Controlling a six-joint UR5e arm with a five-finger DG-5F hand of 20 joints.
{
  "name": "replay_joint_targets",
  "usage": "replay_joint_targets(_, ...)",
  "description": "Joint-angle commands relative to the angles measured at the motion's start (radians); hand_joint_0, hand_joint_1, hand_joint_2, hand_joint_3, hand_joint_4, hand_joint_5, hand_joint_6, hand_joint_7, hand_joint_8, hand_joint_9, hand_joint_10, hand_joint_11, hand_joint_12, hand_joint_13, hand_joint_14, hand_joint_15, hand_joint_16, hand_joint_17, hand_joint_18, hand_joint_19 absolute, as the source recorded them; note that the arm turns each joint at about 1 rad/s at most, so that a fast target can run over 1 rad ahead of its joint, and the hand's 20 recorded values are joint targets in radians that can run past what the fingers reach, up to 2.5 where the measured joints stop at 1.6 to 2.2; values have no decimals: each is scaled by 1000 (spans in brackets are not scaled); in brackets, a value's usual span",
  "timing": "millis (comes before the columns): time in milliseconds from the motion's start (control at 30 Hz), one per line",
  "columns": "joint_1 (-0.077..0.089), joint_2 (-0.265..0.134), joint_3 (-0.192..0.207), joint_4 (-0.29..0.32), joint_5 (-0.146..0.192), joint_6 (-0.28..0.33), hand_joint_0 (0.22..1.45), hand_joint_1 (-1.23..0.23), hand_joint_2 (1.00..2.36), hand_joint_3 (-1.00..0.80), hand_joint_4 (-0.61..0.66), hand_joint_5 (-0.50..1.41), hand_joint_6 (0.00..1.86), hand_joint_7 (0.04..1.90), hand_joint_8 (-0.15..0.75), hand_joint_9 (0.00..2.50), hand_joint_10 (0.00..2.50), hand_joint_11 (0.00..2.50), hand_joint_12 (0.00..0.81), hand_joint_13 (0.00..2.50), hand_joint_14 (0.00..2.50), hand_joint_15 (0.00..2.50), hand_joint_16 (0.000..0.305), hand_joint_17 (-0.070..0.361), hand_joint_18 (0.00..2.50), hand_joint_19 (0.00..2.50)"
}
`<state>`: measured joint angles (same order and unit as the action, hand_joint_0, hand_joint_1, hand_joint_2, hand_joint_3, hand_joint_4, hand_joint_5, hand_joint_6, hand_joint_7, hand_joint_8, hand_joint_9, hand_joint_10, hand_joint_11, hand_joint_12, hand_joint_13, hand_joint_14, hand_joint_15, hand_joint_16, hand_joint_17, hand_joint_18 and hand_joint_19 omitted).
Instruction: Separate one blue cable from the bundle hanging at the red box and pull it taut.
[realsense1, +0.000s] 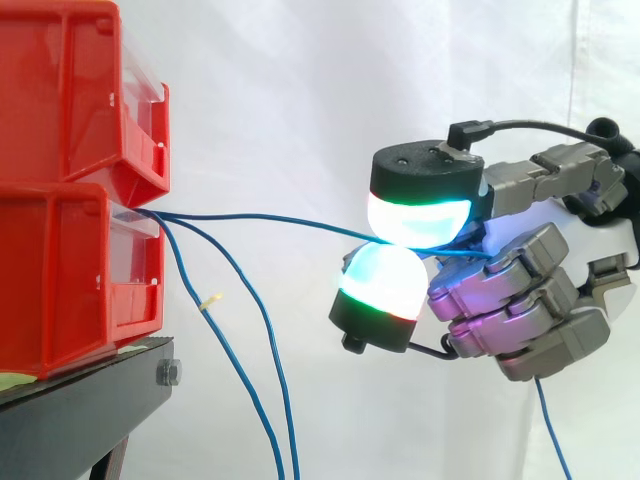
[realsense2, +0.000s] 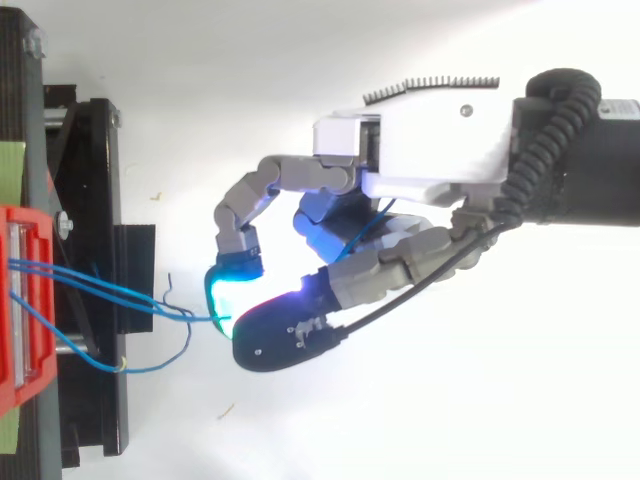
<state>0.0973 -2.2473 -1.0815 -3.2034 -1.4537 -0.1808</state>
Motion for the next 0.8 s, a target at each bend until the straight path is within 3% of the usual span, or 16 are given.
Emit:
replay_joint_targets(0, 1, 5, 0, -12, 16, 10, 674, -780, 1008, 77, -325, -166, 928, 1068, 265, 918, 2500, 1115, 326, 897, 2500, 1403, 38, 86, 1547, 1908)
replay_joint_targets(167, 2, 3, 0, -1, 16, 63, 684, -774, 1009, 77, -372, -164, 924, 1114, 264, 920, 2500, 1257, 327, 913, 2500, 1486, 39, 87, 1598, 1944)
replay_joint_targets(367, 4, 3, -6, 48, 52, 139, 690, -767, 1008, 98, -345, -164, 929, 1126, 266, 920, 2500, 1385, 349, 950, 2500, 1599, 42, 94, 1589, 1914)
replay_joint_targets(600, 10, 3, -78, 146, 56, 170, 694, -765, 1007, 136, -367, -158, 936, 1123, 261, 919, 2500, 1389, 350, 958, 2500, 1651, 43, 98, 1588, 1877)
replay_joint_targets(633, 15, 3, -98, 185, 59, 170, 695, -765, 1005, 147, -372, -157, 937, 1132, 263, 923, 2500, 1396, 347, 961, 2500, 1653, 44, 99, 1586, 1872)
replay_joint_targets(767, 16, 3, -120, 232, 62, 170, 702, -762, 1000, 164, -396, -149, 941, 1134, 251, 946, 2500, 1437, 348, 971, 2500, 1667, 45, 102, 1586, 1829)
